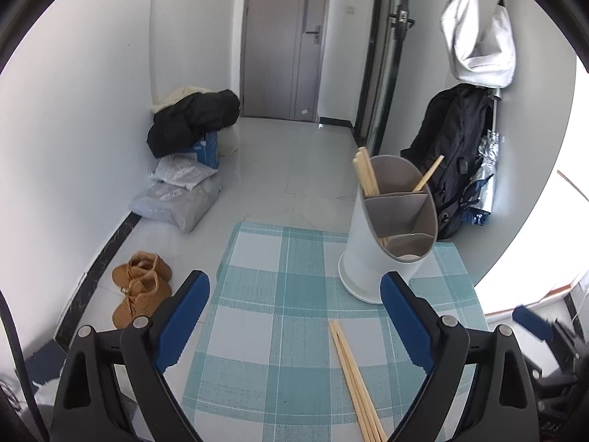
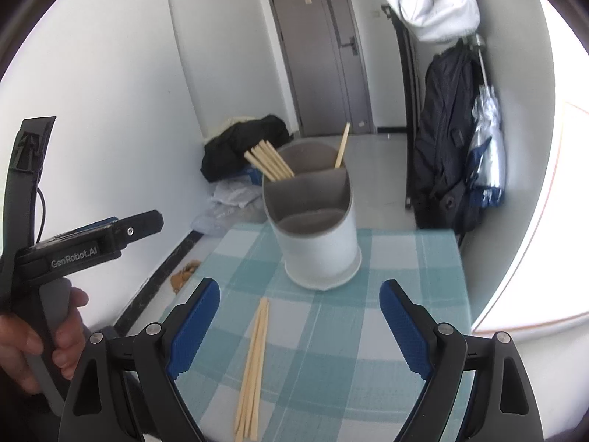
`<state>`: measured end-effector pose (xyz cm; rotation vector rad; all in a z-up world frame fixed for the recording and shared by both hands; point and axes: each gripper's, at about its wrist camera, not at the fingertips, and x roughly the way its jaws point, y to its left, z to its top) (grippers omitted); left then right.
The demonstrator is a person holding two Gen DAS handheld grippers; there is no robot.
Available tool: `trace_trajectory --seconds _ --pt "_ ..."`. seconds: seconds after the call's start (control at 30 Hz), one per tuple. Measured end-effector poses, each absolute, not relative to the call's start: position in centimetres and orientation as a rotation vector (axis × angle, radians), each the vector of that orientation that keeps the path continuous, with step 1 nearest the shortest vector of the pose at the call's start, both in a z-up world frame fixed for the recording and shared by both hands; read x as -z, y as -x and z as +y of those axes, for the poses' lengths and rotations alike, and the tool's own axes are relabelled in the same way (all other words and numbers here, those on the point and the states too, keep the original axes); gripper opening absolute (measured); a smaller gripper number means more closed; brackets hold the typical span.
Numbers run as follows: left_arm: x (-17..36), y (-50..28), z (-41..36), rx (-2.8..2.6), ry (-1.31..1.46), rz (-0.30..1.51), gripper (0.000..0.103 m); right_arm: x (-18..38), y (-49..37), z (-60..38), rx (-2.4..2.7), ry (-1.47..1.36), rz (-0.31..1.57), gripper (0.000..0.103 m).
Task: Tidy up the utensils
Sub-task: 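Withdraw both open tools and lower them toward the chopstick pile, then close the right tool on one chopstick from the pile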
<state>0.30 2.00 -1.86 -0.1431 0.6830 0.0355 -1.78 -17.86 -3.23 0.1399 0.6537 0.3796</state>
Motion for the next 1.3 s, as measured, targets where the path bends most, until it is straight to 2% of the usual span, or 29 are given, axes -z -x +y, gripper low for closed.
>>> trace_trajectory --seconds 0.23,0.33,0.4,0.57,0.67,0.9,1.3 --pt "6.0 -1.0 3.9 -0.046 0.181 0.794 0.091 6.5 1.0 -15.5 -0.395 -0.044 0.781 0.089" --pt "7.2 -1.6 5.1 -0.057 0.228 0.856 0.091 8.1 0.2 -14.4 -0.39 -0.014 0.84 0.085" --pt "7.5 -2.2 5.7 -0.064 0.258 0.874 0.091 9.2 -0.5 -13.6 -0.398 -0.001 0.896 0.073" --pt "7.3 -2.9 6.9 -0.106 0.28 0.868 0.091 11.3 -2.5 -11.8 -0.402 0.097 0.981 0.067" --pt "7.3 -3.1 7.6 -0.114 0.299 0.87 0.091 12.3 -3.5 -10.8 -0.411 0.143 1.014 0.056" --pt "8.1 -3.3 8.9 -0.126 0.349 0.9 0.091 14.2 -4.4 -9.1 -0.442 0.177 1.086 0.039" --pt "8.9 -3.4 10.9 -0.15 0.426 0.947 0.091 14.3 -4.4 -6.5 -0.44 0.289 1.09 0.037"
